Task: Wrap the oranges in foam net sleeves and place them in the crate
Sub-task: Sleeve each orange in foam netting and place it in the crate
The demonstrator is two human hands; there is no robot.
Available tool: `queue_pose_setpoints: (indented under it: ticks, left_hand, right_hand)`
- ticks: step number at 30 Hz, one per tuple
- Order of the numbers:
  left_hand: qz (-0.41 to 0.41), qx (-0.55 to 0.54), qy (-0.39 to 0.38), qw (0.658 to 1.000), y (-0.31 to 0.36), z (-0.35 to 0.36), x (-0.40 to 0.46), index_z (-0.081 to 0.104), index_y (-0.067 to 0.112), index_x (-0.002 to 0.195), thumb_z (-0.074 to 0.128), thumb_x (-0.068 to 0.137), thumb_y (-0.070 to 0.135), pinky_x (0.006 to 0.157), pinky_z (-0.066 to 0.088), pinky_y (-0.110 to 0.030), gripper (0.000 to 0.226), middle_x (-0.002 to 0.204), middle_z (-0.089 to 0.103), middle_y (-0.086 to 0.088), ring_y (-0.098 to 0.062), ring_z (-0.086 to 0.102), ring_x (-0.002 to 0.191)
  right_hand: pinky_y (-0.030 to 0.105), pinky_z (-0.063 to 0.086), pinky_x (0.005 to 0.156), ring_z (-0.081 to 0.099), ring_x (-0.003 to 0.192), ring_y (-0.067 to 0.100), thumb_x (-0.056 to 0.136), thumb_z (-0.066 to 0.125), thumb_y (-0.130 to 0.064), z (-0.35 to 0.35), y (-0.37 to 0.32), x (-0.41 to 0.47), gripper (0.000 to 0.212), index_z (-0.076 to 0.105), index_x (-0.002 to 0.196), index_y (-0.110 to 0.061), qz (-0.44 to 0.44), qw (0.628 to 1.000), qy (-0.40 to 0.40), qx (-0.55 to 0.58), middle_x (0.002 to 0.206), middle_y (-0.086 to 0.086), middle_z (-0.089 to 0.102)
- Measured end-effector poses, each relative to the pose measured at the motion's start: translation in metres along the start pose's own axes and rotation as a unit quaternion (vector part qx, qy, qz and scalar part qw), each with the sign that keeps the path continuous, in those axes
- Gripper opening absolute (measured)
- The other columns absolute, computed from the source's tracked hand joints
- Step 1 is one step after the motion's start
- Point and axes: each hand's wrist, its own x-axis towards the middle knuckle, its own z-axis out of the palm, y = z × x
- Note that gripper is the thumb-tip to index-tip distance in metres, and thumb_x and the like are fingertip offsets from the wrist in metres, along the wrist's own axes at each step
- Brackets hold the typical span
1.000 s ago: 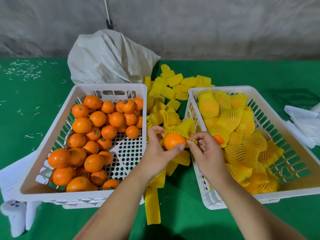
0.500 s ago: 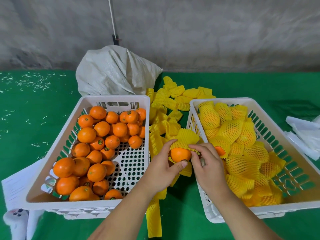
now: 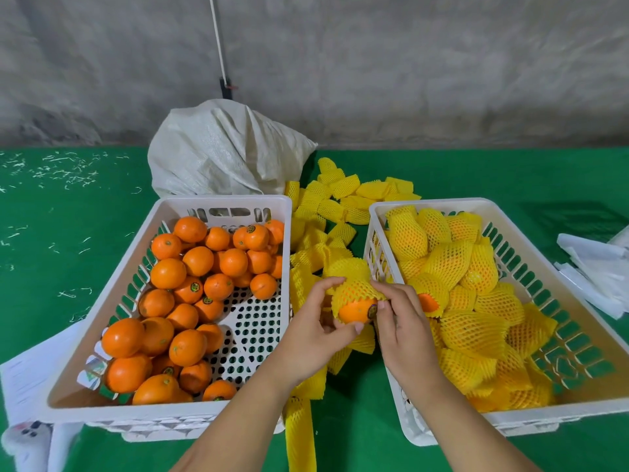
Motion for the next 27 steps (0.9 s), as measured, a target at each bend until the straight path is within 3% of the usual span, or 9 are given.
queue_pose_setpoints:
  ticks: [3,6,11,16,19,24,27]
  left_hand:
    - [0.001,0.050,0.002,0.999,-0.002,0.003,-0.001,0.046,0.042,0.137,0.084,0.089,0.029,0.068,0.051,-0.025,0.063,0.100,0.069,-0.002,-0.011,0.061,0.074]
    - [0.006,0.069,0.015,0.997,-0.001,0.005,0.002,0.046,0.043,0.130,0.085,0.086,0.035,0.064,0.050,-0.024,0.059,0.097,0.069,0.006,-0.010,0.062,0.071]
    - [0.021,0.051,0.027,0.998,0.002,0.000,0.001,0.048,0.043,0.131,0.083,0.086,0.039,0.070,0.053,-0.023,0.057,0.106,0.070,0.010,-0.009,0.068,0.083]
    - [0.009,0.060,0.006,0.998,-0.001,0.002,-0.003,0.041,0.041,0.133,0.088,0.081,0.044,0.078,0.061,-0.033,0.069,0.111,0.066,0.013,-0.015,0.072,0.093]
    - [0.006,0.066,0.018,0.998,-0.001,0.004,-0.001,0.041,0.041,0.132,0.089,0.078,0.050,0.079,0.064,-0.041,0.073,0.112,0.065,0.010,-0.018,0.073,0.095]
    - [0.017,0.094,0.106,0.990,-0.003,0.012,0.005,0.042,0.045,0.122,0.087,0.079,0.044,0.066,0.052,-0.022,0.062,0.102,0.066,0.007,-0.004,0.064,0.078]
    - [0.011,0.123,0.118,0.985,-0.004,0.015,0.004,0.039,0.048,0.122,0.085,0.078,0.052,0.059,0.045,-0.016,0.063,0.094,0.062,0.017,0.001,0.058,0.070]
  right_hand:
    - [0.007,0.042,0.091,0.055,0.118,0.000,0.104,0.046,-0.014,0.000,0.001,-0.001,0.031,0.063,0.128,-0.021,-0.005,1.000,0.020,-0.020,0.122,-0.007,0.056]
    - [0.006,0.044,0.087,0.056,0.113,-0.005,0.105,0.049,-0.016,0.002,0.005,0.001,0.027,0.059,0.124,-0.032,0.030,0.999,0.015,-0.016,0.118,-0.013,0.058]
    - [0.039,0.058,0.093,0.065,0.113,0.009,0.101,0.060,-0.015,0.004,0.017,0.005,0.034,0.060,0.126,-0.038,0.105,0.991,-0.044,0.068,0.122,-0.009,0.066]
    - [0.049,0.055,0.098,0.064,0.117,0.016,0.096,0.062,-0.001,-0.001,0.021,0.009,0.048,0.063,0.127,-0.038,0.123,0.983,-0.108,0.081,0.124,-0.006,0.067]
    - [0.047,0.055,0.097,0.064,0.115,0.015,0.097,0.061,-0.003,-0.001,0.016,0.009,0.041,0.066,0.125,-0.032,0.105,0.987,-0.095,0.076,0.120,-0.012,0.066]
    - [0.019,0.050,0.081,0.063,0.101,0.009,0.092,0.057,-0.015,-0.002,0.008,0.003,0.020,0.070,0.105,-0.023,0.041,0.998,-0.003,0.049,0.106,-0.018,0.060]
    - [0.011,0.046,0.082,0.060,0.107,0.008,0.091,0.055,-0.022,0.001,0.004,0.000,0.020,0.066,0.107,-0.024,0.003,0.999,-0.012,0.029,0.112,-0.014,0.056]
